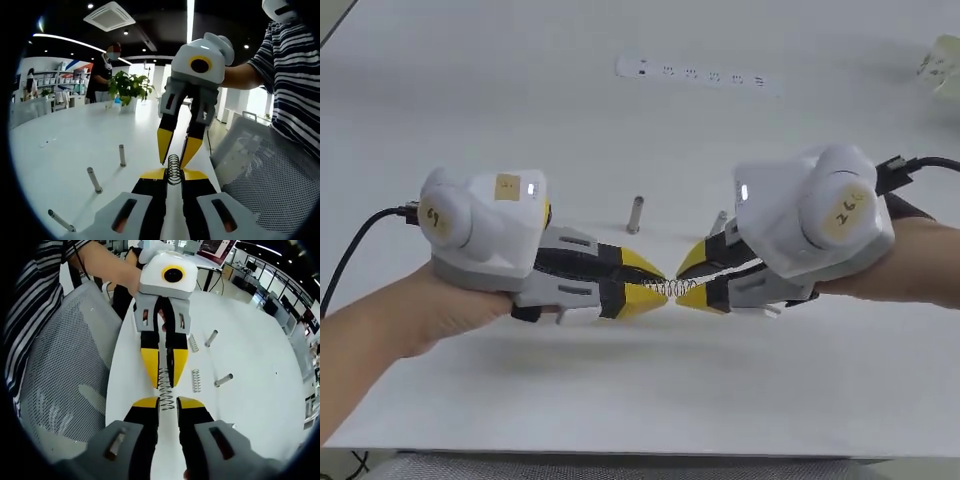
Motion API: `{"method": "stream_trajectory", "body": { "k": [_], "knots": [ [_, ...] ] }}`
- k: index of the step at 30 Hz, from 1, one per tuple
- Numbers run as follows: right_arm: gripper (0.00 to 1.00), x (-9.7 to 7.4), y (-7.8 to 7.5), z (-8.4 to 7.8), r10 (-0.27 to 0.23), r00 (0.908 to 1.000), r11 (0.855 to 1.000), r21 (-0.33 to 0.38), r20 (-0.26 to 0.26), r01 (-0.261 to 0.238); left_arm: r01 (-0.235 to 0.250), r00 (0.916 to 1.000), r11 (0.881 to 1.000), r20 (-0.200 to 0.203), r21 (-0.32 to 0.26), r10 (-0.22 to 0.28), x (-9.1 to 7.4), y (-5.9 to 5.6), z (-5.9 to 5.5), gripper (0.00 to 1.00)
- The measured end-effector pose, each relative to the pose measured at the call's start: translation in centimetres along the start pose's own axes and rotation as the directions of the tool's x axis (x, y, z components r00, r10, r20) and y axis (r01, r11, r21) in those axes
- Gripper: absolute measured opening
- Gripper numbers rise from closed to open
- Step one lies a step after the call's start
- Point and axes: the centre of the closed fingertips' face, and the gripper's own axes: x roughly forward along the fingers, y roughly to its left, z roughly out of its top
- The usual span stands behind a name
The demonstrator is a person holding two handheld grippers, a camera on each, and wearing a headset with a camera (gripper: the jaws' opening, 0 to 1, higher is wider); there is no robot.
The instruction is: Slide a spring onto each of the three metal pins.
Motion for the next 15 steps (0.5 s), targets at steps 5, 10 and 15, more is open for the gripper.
{"method": "stream_trajectory", "body": {
  "k": [5, 10, 15],
  "knots": [
    [0.18, 0.04, 0.18, -0.34, 0.0, 0.9999, 1.0, 0.012, 0.012, 0.0, 0.007, 0.9999, 1.0, -0.015, 0.001, -0.007, -0.05, -0.19, -0.38, 0.07],
    [0.16, 0.17, 0.56, -0.8, 0.008, 0.9999, 1.0, 0.014, 0.014, -0.008, 0.012, 0.9998, 1.0, -0.015, -0.001, -0.012, -0.08, -0.23, -0.31, 0.07],
    [0.13, 0.01, 0.43, -0.52, 0.002, 0.9995, 1.0, 0.0, 0.032, -0.002, 0.014, 0.9997, 1.0, -0.017, -0.003, -0.014, -0.14, -0.23, -0.33, 0.07]
  ]
}}
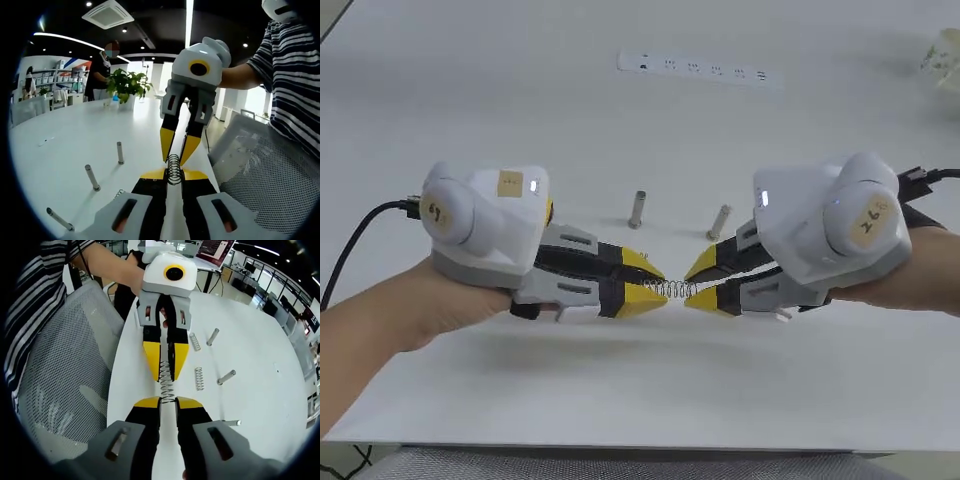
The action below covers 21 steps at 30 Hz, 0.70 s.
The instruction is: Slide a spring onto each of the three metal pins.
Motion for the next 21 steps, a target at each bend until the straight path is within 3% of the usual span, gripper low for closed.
{"method": "stream_trajectory", "body": {
  "k": [12, 21],
  "knots": [
    [0.13, -0.6, -0.2, 0.8, -0.019, 0.9993, 0.999, -0.039, 0.034, 0.02, -0.007, 0.9999, 1.0, 0.008, -0.01, 0.007, -0.3, 0.1, 0.2, 0.07],
    [0.13, -1.2, -0.3, 2.4, -0.027, 0.9931, 1.0, -0.005, 0.114, 0.028, -0.022, 0.9997, 1.0, -0.009, 0.006, 0.022, -0.6, 0.2, -0.4, 0.07]
  ]
}}
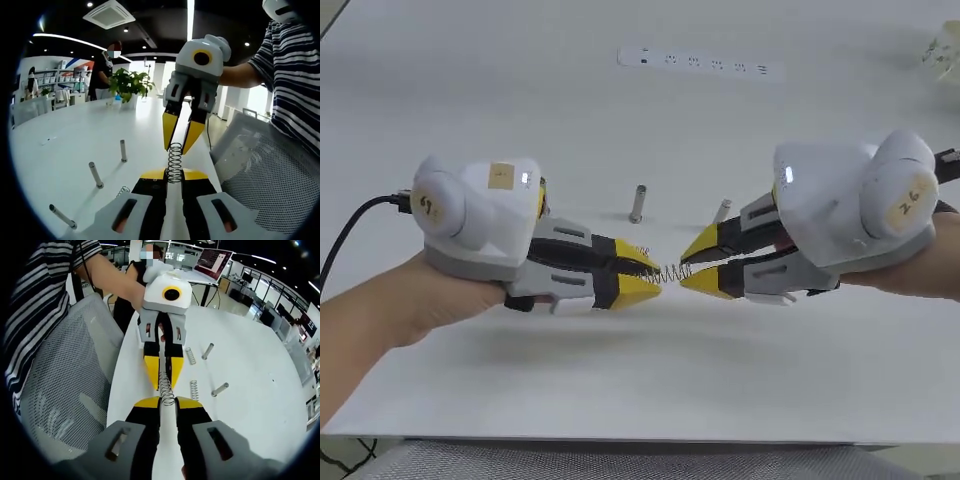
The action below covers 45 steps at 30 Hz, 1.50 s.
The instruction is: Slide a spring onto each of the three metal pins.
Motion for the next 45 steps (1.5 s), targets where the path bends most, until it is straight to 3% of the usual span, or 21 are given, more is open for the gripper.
{"method": "stream_trajectory", "body": {
  "k": [6, 11, 18, 25, 31, 45],
  "knots": [
    [0.13, 0.0, -0.1, 0.2, -0.004, 0.9999, 1.0, -0.002, 0.015, 0.004, -0.005, 1.0, 1.0, 0.004, 0.001, 0.005, -0.1, 0.1, 0.0, 0.07],
    [0.13, -0.2, 0.0, 1.4, -0.007, 0.997, 1.0, 0.029, 0.077, 0.004, -0.007, 1.0, 1.0, 0.004, 0.003, 0.007, 0.0, 0.0, 0.0, 0.07],
    [0.13, -0.2, 0.1, 1.9, -0.016, 0.9944, 0.999, 0.041, 0.105, 0.012, -0.012, 0.9999, 1.0, 0.005, 0.002, 0.012, 0.1, 0.0, -0.1, 0.07],
    [0.13, -0.1, 0.1, 2.3, -0.048, 0.9906, 0.999, 0.013, 0.128, 0.047, -0.022, 0.9997, 1.0, 0.009, -0.007, 0.022, 0.0, 0.1, -0.2, 0.07],
    [0.13, 0.0, -0.5, 3.7, -0.074, 0.9793, 0.997, 0.023, 0.188, 0.071, -0.022, 0.9992, 1.0, 0.033, -0.019, 0.022, 0.0, 0.1, 0.1, 0.07],
    [0.13, 0.1, -0.5, 4.8, -0.108, 0.9723, 0.993, -0.024, 0.207, 0.115, -0.026, 0.9983, 0.999, 0.05, -0.025, 0.028, 0.0, 0.2, 0.4, 0.07]
  ]
}}
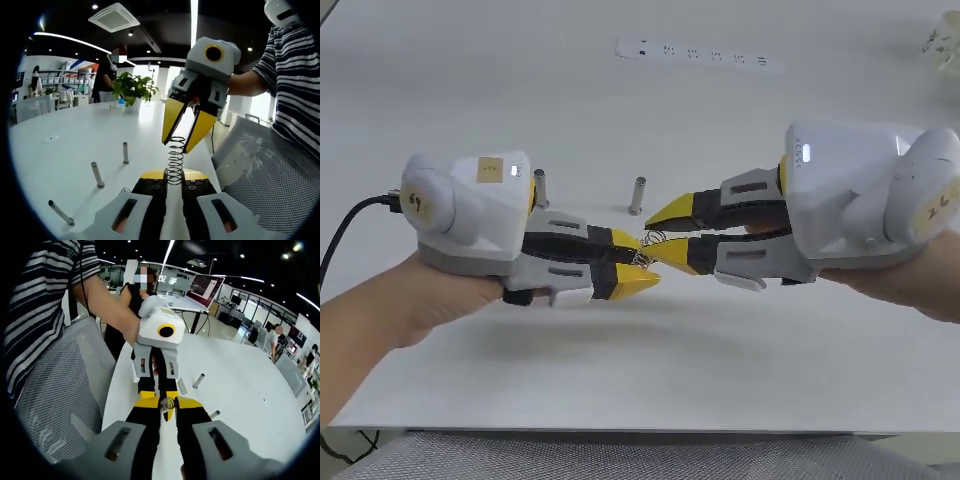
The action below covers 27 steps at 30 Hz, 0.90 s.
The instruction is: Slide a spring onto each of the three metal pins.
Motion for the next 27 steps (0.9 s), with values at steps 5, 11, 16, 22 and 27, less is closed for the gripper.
{"method": "stream_trajectory", "body": {
  "k": [5, 11, 16, 22, 27],
  "knots": [
    [0.13, 0.05, -0.15, 0.17, -0.005, 1.0, 1.0, -0.027, -0.005, 0.005, 0.003, 1.0, 1.0, 0.004, 0.001, -0.003, 0.16, -0.05, 0.14, 0.07],
    [0.13, 0.24, -0.27, 0.4, -0.013, 0.9999, 0.999, -0.052, 0.001, 0.013, 0.0, 1.0, 1.0, 0.008, 0.006, 0.0, 0.13, 0.07, 0.3, 0.07],
    [0.13, 0.43, -0.29, 0.59, -0.014, 0.9997, 0.999, -0.04, 0.02, 0.015, 0.0, 1.0, 1.0, 0.009, 0.012, 0.0, 0.11, 0.09, 0.32, 0.07],
    [0.13, 0.57, -0.48, 0.68, -0.024, 0.9968, 0.999, 0.036, 0.077, 0.021, -0.003, 1.0, 1.0, 0.008, 0.013, 0.003, -0.14, 0.18, 0.26, 0.07],
    [0.13, 0.69, -0.53, 0.92, -0.034, 0.9922, 0.996, 0.085, 0.12, 0.024, -0.01, 0.9999, 1.0, 0.007, 0.019, 0.01, -0.37, 0.24, 0.29, 0.07]
  ]
}}
